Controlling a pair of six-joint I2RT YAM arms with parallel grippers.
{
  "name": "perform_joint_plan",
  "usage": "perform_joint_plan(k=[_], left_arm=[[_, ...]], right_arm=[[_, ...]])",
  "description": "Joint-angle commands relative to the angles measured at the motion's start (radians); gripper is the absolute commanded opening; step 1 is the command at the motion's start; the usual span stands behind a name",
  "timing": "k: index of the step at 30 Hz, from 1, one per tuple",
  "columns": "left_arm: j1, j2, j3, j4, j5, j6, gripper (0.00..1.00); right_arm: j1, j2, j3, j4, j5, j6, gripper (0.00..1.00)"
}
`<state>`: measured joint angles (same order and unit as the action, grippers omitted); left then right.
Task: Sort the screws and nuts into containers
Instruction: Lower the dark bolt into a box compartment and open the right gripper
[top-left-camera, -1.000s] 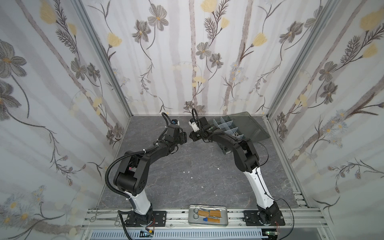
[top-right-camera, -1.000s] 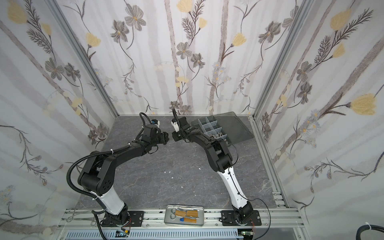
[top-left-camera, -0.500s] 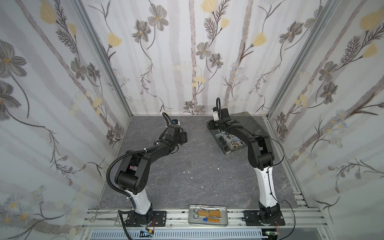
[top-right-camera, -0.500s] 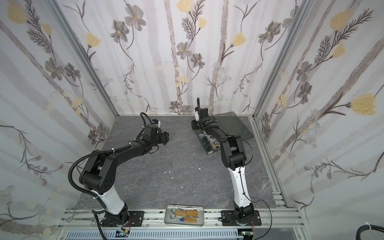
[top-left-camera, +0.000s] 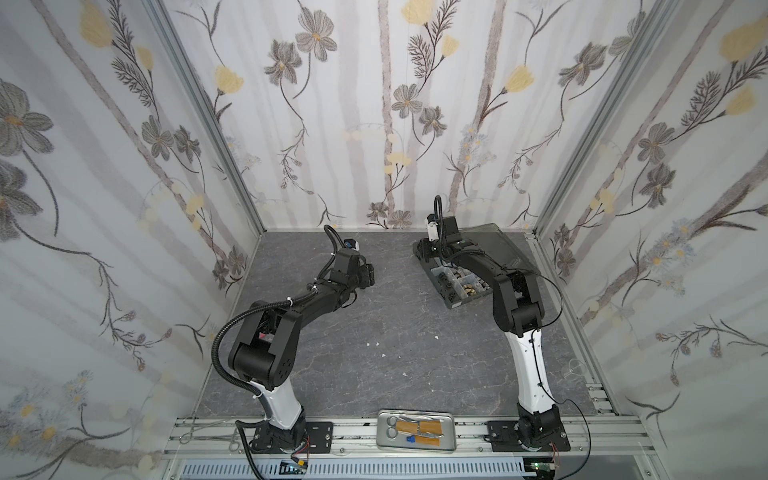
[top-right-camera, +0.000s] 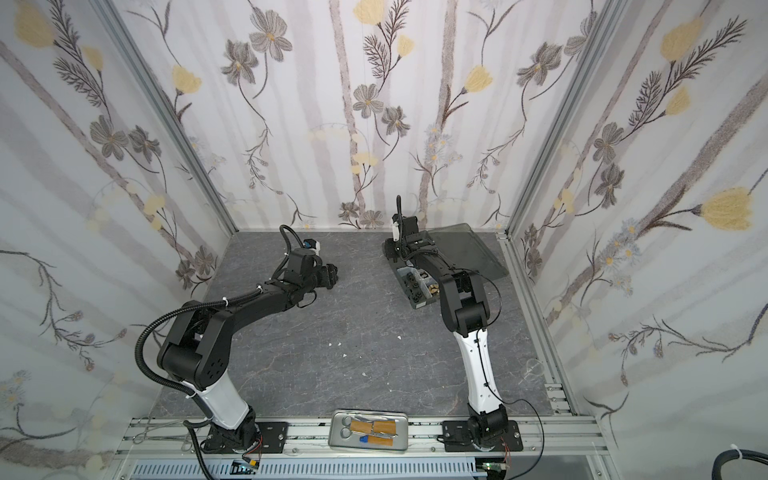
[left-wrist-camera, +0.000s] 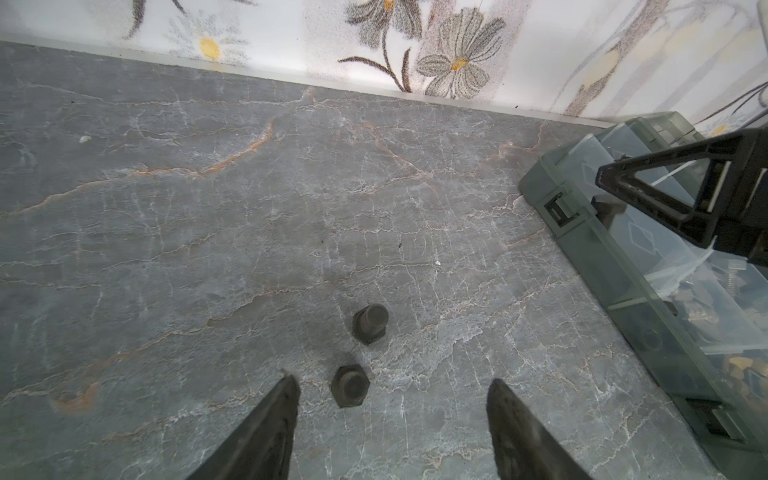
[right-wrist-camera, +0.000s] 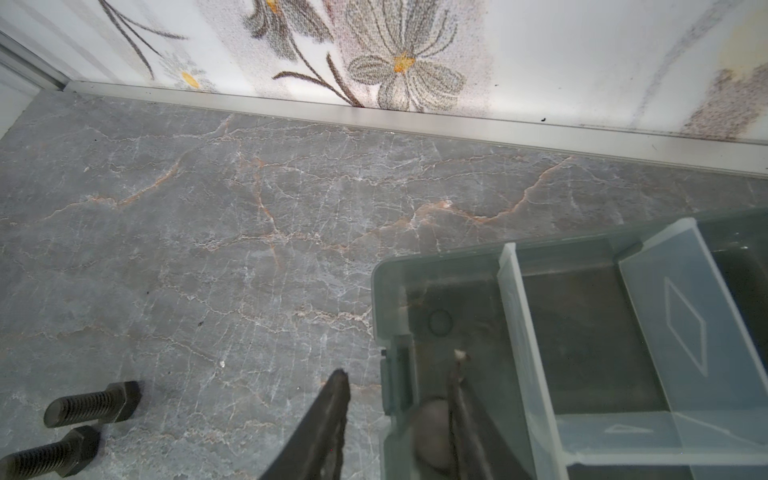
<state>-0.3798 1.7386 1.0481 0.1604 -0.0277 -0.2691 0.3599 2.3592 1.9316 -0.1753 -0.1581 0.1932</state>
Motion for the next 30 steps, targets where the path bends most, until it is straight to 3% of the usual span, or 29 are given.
perform_joint_plan(k=[1, 8, 15, 22, 25, 30], left_arm=[[-0.004, -0.028, -0.025, 0.030, -0.023, 0.002, 0.72], [-0.004, -0.007, -0.020, -0.025, 0.001, 0.009, 0.73], [-0.004, 0.052, -0.004, -0.018, 0.020, 0.002, 0.70], [-0.005, 0.127, 0.041, -0.024, 0.016, 0.009, 0.65], [-0.005, 0.154, 0.053, -0.024, 0.011, 0.008, 0.64], [-0.006, 0.188, 0.079, -0.052, -0.022, 0.010, 0.59]], right_arm=[[-0.001, -0.025, -0.004, 0.012, 0.007, 0.012, 0.43], [0.005, -0.173, -0.108, 0.051, -0.016, 0.025, 0.45], [0.034, -0.467, -0.554, 0.389, -0.079, 0.054, 0.50], [0.075, -0.664, -0.940, 0.683, -0.047, 0.060, 0.54], [0.083, -0.689, -1.011, 0.729, -0.034, 0.063, 0.55], [0.082, -0.673, -0.998, 0.699, -0.032, 0.063, 0.55]])
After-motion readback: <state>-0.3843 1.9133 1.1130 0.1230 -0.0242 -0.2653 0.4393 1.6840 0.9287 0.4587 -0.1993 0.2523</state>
